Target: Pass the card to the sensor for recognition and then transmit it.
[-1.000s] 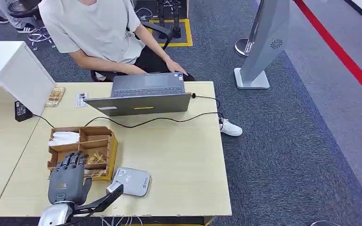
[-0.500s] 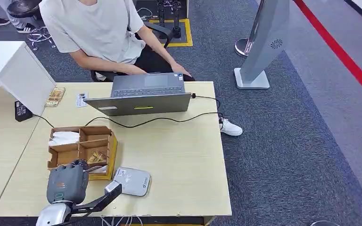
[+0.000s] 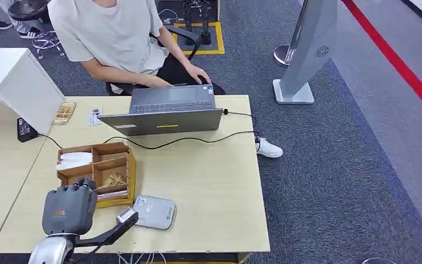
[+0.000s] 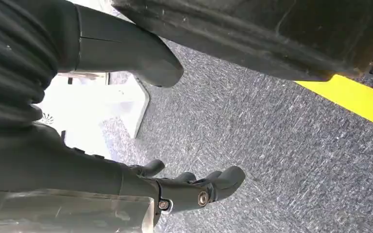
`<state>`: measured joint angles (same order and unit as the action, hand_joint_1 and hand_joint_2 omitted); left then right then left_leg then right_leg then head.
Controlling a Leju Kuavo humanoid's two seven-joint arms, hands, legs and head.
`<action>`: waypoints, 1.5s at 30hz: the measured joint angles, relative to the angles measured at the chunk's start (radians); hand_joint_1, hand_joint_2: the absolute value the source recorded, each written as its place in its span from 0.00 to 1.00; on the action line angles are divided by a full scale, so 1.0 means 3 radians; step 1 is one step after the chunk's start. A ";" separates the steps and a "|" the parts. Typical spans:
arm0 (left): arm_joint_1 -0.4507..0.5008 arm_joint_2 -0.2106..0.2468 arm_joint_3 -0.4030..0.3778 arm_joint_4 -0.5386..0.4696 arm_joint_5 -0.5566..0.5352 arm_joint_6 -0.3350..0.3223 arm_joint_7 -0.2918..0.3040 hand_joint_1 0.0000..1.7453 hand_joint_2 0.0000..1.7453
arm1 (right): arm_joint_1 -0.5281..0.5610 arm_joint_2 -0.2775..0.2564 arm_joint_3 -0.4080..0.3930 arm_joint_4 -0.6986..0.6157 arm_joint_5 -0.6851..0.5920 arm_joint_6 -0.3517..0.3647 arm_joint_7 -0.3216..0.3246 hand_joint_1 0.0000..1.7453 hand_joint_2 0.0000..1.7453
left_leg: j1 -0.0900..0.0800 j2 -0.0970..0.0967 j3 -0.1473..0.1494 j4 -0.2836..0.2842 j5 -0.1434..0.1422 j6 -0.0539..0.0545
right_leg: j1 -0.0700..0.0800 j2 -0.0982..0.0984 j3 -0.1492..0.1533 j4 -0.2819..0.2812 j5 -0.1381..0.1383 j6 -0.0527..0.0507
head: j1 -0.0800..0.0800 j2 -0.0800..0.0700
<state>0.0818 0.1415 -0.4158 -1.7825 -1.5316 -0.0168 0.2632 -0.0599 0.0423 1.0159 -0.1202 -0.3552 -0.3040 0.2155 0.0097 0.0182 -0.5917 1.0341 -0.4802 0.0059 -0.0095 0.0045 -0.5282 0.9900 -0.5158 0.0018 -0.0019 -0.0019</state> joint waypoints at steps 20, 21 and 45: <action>-0.0590 0.1028 -0.0162 -0.1024 0.0494 -0.0432 0.0103 1.00 1.00 | 0.0016 0.0000 0.0000 0.0005 -0.0046 0.0000 -0.0066 0.00 1.00 | 0.0003 -0.0007 0.0000 0.0000 0.0003 0.0000 | 0.0001 -0.0009 -0.0009 0.0001 0.0001 -0.0001 | -0.0001 0.0000; -0.0824 0.0997 -0.0153 -0.0984 0.0408 -0.0421 0.0137 1.00 1.00 | 0.0014 0.0000 0.0022 0.0005 0.0019 0.0013 -0.0069 0.00 1.00 | 0.0003 -0.0013 -0.0005 0.0001 0.0010 0.0008 | 0.0001 -0.0019 -0.0007 0.0001 0.0001 -0.0001 | 0.0001 0.0000; -0.1937 0.0580 0.0301 0.0502 -0.0004 0.0035 -0.0048 0.00 1.00 | -0.0035 0.0000 0.0257 0.0004 0.0163 0.0107 0.0010 0.00 1.00 | -0.0001 0.0011 -0.0008 0.0002 0.0011 0.0009 | 0.0000 0.0011 -0.0009 0.0000 0.0014 0.0003 | 0.0006 0.0000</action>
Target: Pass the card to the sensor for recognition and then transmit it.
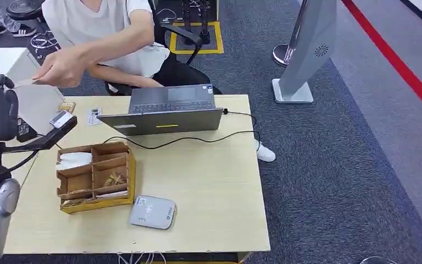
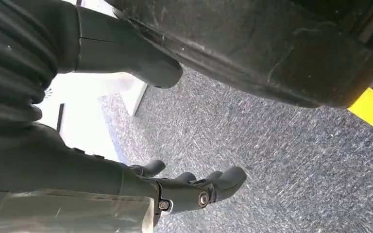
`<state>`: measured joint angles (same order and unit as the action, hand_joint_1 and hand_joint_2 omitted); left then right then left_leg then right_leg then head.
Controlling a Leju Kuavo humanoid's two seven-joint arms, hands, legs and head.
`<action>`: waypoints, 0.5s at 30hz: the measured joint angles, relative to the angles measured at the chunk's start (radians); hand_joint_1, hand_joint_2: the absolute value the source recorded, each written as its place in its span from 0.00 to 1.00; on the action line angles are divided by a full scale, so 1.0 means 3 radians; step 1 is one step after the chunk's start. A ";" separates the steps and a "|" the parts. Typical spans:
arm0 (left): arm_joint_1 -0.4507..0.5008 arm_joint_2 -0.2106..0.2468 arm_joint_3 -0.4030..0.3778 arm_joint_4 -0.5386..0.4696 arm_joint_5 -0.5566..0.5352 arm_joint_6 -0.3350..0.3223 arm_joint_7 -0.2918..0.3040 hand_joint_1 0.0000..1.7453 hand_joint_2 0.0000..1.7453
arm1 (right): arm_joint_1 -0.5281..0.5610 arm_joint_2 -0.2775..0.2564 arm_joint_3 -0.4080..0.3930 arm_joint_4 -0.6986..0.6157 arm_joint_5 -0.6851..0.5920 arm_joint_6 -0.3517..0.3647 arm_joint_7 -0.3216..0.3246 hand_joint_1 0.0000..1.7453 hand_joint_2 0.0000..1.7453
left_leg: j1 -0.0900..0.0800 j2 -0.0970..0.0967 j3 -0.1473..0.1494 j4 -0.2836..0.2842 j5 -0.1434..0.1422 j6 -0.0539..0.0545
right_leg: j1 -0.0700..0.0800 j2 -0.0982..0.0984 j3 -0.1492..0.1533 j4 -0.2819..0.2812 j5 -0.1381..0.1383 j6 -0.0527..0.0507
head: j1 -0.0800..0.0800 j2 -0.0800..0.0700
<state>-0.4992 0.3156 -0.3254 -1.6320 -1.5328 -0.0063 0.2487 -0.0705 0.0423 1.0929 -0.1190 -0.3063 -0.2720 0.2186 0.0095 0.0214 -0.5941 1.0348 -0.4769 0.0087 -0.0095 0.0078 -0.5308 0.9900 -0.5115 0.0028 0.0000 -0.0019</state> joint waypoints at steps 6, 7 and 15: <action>-0.0023 -0.0108 0.0070 0.0082 0.0009 -0.0102 0.0006 0.00 1.00 | -0.0001 0.0000 0.0004 0.0000 0.0001 0.0000 0.0000 0.00 1.00 | 0.0000 -0.0003 -0.0002 0.0000 -0.0003 0.0000 | 0.0000 -0.0004 0.0000 -0.0001 -0.0001 0.0000 | 0.0000 0.0000; -0.0023 -0.0119 0.0075 0.0088 0.0009 -0.0100 0.0006 0.00 1.00 | -0.0001 0.0000 0.0004 0.0000 0.0000 0.0000 0.0000 0.00 1.00 | 0.0000 -0.0003 -0.0002 0.0000 -0.0003 0.0000 | 0.0000 -0.0004 0.0000 -0.0001 -0.0001 0.0000 | 0.0000 0.0000; 0.0035 -0.0164 0.0144 0.0029 0.0006 -0.0021 0.0006 0.00 1.00 | 0.0000 0.0000 0.0005 0.0000 -0.0066 -0.0010 -0.0003 0.00 1.00 | 0.0000 -0.0003 -0.0002 0.0000 -0.0003 0.0000 | 0.0000 -0.0004 0.0003 0.0000 0.0000 0.0000 | 0.0000 0.0000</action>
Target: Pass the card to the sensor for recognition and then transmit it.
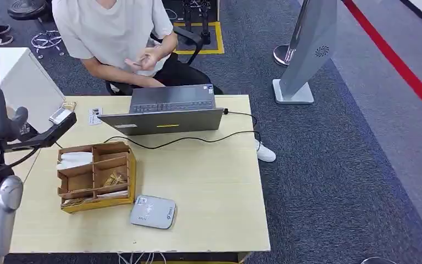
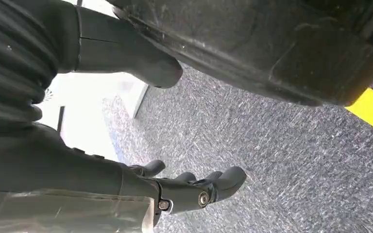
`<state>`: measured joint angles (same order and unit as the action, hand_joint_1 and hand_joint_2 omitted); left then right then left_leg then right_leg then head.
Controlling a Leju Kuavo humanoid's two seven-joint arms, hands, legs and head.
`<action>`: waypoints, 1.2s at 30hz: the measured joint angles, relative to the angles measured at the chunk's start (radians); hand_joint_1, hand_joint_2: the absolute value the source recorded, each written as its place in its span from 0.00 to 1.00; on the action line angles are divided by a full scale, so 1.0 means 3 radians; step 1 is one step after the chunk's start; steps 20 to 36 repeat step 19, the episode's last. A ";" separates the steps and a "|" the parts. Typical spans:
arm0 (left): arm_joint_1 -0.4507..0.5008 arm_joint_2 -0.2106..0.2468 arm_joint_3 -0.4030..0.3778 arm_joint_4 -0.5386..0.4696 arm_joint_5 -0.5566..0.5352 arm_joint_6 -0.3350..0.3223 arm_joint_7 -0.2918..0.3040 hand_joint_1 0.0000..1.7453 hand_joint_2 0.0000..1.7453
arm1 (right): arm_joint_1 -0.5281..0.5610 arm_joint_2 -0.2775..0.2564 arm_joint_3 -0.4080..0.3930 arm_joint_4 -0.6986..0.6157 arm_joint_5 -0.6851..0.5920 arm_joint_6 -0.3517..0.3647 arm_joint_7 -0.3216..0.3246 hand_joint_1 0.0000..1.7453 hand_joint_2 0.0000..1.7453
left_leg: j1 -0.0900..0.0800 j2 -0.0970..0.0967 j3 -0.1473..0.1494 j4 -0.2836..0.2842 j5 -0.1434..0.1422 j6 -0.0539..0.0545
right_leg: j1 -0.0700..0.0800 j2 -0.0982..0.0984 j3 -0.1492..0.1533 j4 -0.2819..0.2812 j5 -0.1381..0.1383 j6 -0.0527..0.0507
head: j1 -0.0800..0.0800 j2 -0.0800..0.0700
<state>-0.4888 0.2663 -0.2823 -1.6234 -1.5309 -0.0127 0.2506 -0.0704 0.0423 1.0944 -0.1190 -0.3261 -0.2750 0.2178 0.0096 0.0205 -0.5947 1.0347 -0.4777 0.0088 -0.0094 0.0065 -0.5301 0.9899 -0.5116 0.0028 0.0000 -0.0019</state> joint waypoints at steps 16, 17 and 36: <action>0.2402 -0.0144 0.2536 -0.1502 0.1732 0.1017 -0.1559 0.00 1.00 | 0.0054 0.0003 -0.0020 0.0006 -0.0229 -0.0051 -0.0066 0.00 1.00 | 0.0003 0.0013 0.0010 -0.0004 -0.0027 -0.0009 | 0.0001 0.0015 0.0007 0.0000 -0.0030 -0.0001 | -0.0003 0.0000; 0.2401 -0.0255 0.2828 -0.1507 0.1881 0.0871 -0.1739 0.00 1.00 | 0.0058 0.0003 -0.0020 0.0008 -0.0237 -0.0051 -0.0071 0.00 1.00 | 0.0003 0.0013 0.0011 -0.0004 -0.0027 -0.0009 | 0.0001 0.0015 0.0007 -0.0001 -0.0030 -0.0001 | -0.0004 0.0000; 0.2342 -0.0490 0.3412 -0.1507 0.2143 0.0441 -0.2114 0.00 1.00 | 0.0060 0.0003 -0.0020 0.0011 -0.0266 -0.0052 -0.0081 0.00 1.00 | 0.0003 0.0010 0.0010 -0.0004 -0.0027 -0.0009 | 0.0001 0.0012 0.0010 -0.0001 -0.0030 -0.0001 | -0.0004 0.0000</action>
